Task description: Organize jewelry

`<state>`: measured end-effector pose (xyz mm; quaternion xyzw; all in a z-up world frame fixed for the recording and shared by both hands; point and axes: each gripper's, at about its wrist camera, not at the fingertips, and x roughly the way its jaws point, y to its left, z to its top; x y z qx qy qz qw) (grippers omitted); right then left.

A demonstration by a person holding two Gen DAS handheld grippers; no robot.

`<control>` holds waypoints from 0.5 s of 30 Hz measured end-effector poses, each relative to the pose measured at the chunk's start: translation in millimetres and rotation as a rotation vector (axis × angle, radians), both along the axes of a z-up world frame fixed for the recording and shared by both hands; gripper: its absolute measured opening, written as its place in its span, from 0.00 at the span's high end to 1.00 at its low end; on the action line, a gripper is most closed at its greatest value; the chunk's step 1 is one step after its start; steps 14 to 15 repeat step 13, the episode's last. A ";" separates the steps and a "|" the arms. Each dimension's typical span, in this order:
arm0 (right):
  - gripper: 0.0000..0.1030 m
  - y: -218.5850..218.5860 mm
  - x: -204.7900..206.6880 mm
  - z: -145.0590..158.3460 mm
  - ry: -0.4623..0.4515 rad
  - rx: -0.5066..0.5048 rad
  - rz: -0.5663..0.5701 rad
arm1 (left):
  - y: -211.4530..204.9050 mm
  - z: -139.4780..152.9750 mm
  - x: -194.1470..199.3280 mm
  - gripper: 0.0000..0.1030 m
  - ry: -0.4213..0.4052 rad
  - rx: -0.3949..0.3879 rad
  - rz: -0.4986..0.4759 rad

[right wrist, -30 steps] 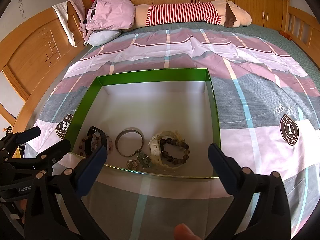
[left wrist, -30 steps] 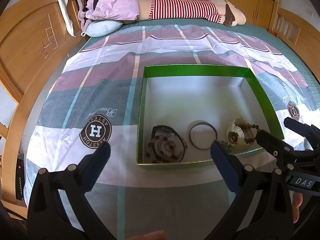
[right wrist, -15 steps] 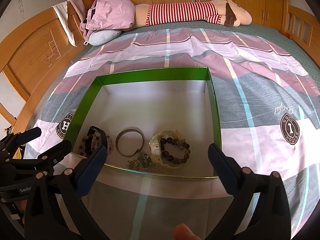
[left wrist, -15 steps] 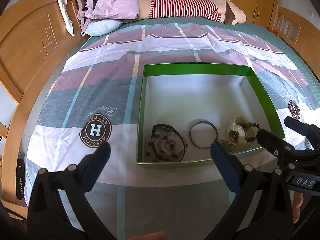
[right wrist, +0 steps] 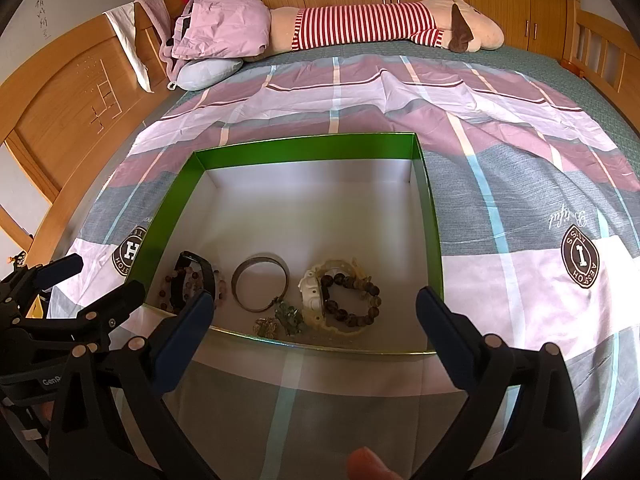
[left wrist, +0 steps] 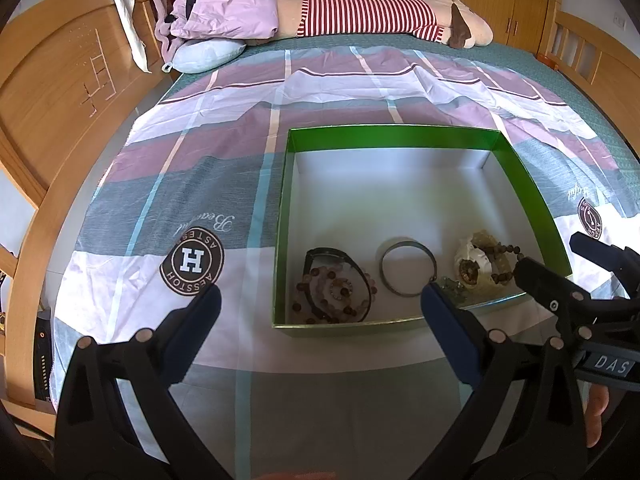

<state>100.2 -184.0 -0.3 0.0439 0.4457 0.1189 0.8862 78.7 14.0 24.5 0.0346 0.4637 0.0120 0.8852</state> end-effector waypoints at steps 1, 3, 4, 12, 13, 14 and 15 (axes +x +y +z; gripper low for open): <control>0.02 0.1 0.3 -0.1 0.001 0.001 0.000 | -0.2 0.4 0.2 0.02 -0.001 0.000 0.000; 0.02 0.5 0.3 -0.6 0.002 0.003 0.000 | 0.0 0.4 0.2 0.02 -0.002 0.001 0.000; 0.02 0.6 0.1 -0.9 0.003 0.001 0.000 | 0.2 0.2 0.1 0.02 -0.001 0.001 -0.001; 0.02 -6.6 -4.7 4.2 -0.037 -0.001 -0.031 | 3.6 1.8 -2.1 0.02 0.010 -0.016 -0.008; 0.02 -15.6 -4.5 10.5 -0.061 0.001 -0.052 | 4.5 2.7 -3.8 0.02 0.007 -0.011 -0.002; 0.02 -15.6 -4.5 10.5 -0.061 0.001 -0.052 | 4.5 2.7 -3.8 0.02 0.007 -0.011 -0.002; 0.02 -15.6 -4.5 10.5 -0.061 0.001 -0.052 | 4.5 2.7 -3.8 0.02 0.007 -0.011 -0.002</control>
